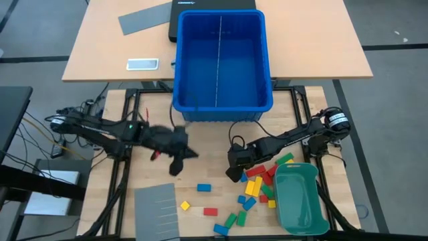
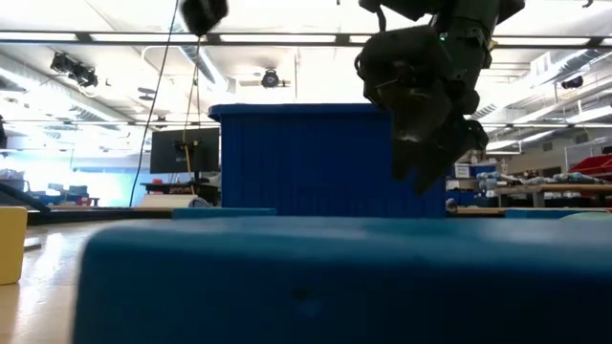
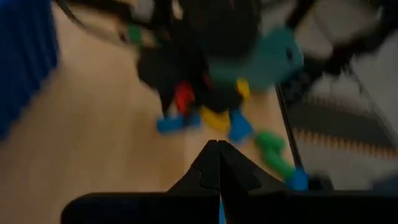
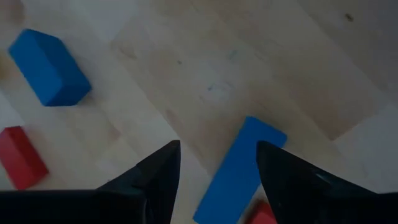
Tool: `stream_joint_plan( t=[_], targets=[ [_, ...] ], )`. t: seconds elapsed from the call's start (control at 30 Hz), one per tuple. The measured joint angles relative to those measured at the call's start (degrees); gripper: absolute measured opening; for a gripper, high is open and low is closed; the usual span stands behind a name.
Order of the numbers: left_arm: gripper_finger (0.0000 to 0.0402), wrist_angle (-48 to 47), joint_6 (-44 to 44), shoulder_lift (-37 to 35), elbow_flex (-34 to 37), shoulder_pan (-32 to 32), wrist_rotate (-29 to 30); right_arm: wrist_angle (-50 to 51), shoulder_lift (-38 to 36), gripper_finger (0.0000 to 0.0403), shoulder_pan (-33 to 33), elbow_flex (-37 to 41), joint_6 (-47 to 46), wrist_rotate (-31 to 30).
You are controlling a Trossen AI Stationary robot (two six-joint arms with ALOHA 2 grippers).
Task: Sort Items/Unsort Items
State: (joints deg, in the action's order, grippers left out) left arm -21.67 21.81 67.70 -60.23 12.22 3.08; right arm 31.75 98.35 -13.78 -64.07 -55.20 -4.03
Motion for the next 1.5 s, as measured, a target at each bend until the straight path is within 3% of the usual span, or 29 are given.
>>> stream_joint_plan(
  t=[0.3, 0.6, 0.8, 1.13, 1.5],
  targets=[
    [0.0, -19.56, 14.95, 0.36, -1.35, 15.1, 4.12, -3.45, 0.0, 0.0211, 0.0, 0.0, 0.31, 0.69],
    [0.0, -30.33, 28.28, 6.32, -1.22, 29.08, 3.64, -4.65, 0.0, 0.0203, -0.02, 0.0, -0.02, 1.06],
    [0.0, -25.58, 35.29, 11.91, 3.43, 33.05, 3.73, -5.68, 0.0, 0.0201, -0.07, 0.0, -0.09, 1.3],
    [0.0, -8.6, 36.71, 16.0, 15.87, 33.65, 3.29, -6.48, 0.0, 0.0198, -0.07, -0.07, -0.87, 3.57],
    [0.0, -5.83, 36.08, 16.68, 22.36, 30.44, 2.68, -6.93, -0.2, 0.0197, -0.5, -0.07, -1.7, 6.01]
  ],
)
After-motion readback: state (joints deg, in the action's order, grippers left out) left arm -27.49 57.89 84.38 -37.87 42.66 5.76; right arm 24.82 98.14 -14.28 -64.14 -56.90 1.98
